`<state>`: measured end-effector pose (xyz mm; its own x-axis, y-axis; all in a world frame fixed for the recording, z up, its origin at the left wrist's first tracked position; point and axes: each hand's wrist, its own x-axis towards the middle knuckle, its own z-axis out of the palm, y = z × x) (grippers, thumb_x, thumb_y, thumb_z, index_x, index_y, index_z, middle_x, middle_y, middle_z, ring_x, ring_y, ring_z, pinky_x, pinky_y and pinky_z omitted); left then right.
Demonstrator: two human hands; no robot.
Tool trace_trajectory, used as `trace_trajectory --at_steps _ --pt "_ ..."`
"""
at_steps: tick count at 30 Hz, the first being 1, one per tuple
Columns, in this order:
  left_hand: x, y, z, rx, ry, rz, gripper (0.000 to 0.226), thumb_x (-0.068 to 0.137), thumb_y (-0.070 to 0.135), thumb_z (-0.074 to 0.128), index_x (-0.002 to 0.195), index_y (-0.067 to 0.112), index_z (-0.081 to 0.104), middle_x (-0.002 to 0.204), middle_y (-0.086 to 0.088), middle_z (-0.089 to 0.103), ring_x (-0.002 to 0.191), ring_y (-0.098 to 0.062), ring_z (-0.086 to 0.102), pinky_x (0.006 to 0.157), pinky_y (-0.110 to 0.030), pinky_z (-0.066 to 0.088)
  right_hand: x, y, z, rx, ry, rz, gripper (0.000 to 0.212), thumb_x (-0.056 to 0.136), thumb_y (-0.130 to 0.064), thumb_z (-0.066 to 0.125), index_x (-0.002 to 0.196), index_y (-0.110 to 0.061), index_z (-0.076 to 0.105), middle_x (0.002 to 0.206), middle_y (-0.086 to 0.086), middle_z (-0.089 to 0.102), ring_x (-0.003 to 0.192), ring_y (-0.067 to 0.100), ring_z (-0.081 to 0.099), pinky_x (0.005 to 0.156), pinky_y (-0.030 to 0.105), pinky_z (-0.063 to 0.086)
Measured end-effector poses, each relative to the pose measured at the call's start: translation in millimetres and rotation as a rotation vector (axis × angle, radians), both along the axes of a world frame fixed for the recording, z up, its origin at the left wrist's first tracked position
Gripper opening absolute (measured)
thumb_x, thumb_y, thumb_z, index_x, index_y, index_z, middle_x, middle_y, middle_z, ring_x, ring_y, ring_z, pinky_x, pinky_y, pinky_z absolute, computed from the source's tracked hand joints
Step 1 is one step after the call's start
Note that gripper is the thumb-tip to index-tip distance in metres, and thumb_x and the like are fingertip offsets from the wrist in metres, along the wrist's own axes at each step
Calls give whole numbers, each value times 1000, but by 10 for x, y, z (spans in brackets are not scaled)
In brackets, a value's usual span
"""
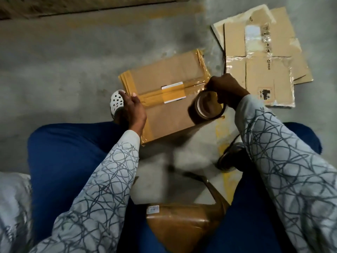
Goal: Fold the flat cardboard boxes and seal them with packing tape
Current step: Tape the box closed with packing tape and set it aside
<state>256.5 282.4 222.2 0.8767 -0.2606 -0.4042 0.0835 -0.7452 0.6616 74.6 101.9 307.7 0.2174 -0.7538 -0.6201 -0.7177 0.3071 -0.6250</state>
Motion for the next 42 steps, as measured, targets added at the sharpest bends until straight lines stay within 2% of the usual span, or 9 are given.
trace_trajectory --at_steps 4,9,14,19,24,29,36,39,42 --pt "111 -76 5 -42 10 82 50 109 36 26 157 25 26 158 -8 37 143 -30 35 117 -41 21 11 32 -106 42 -39 -65 13 86 -17 60 76 -11 59 71 6 57 58 20 52 47 27 38" --pt "390 -141 -166 -110 -300 -316 54 107 29 27 160 22 14 168 3 3 152 -15 16 123 -37 20 -43 116 -269 34 -38 -102 13 89 -19 57 81 -9 62 76 6 61 65 20 57 50 27 44" --pt "625 -185 -219 -230 -207 -385 55 104 24 37 157 13 23 163 -3 13 144 -19 31 118 -31 28 -108 78 -415 -65 65 -4 14 94 -18 51 86 -7 57 78 6 53 69 20 51 49 26 39" --pt "637 -241 -283 -167 -282 -403 61 106 41 34 158 16 16 162 -3 13 144 -20 32 115 -30 31 -176 -13 -556 -106 108 69 22 99 -15 56 102 6 60 100 28 63 99 44 62 74 40 45" --pt "594 -273 -151 -144 -166 -244 77 102 53 37 159 17 1 166 -4 3 146 -26 32 117 -43 30 -47 25 -400 -91 141 62 25 99 -17 42 81 -6 54 87 12 53 72 22 52 57 30 38" --pt "183 25 -132 130 153 177 82 99 66 22 153 5 29 155 -23 36 140 -41 36 117 -51 28 -86 194 -297 0 88 -73 22 96 -22 47 86 -5 57 76 8 52 62 17 46 53 31 36" --pt "-499 584 120 116 23 46 64 104 55 24 149 10 36 144 -29 45 132 -47 42 112 -51 27 -495 616 -362 251 -55 -293 22 74 -29 65 86 -11 64 106 16 68 96 31 64 97 43 53" --pt "-470 674 227 -52 122 137 58 104 50 35 142 9 48 142 -24 49 133 -43 43 113 -49 30 -700 826 -340 196 -18 -247 44 75 -36 67 107 -6 68 105 13 68 96 31 65 95 45 54" --pt "-361 687 354 -224 160 131 39 104 30 46 129 3 59 135 -17 58 127 -35 52 108 -39 41 -860 1013 -275 145 -70 -274 42 75 -44 69 98 -10 74 98 11 73 88 31 68 83 41 57"
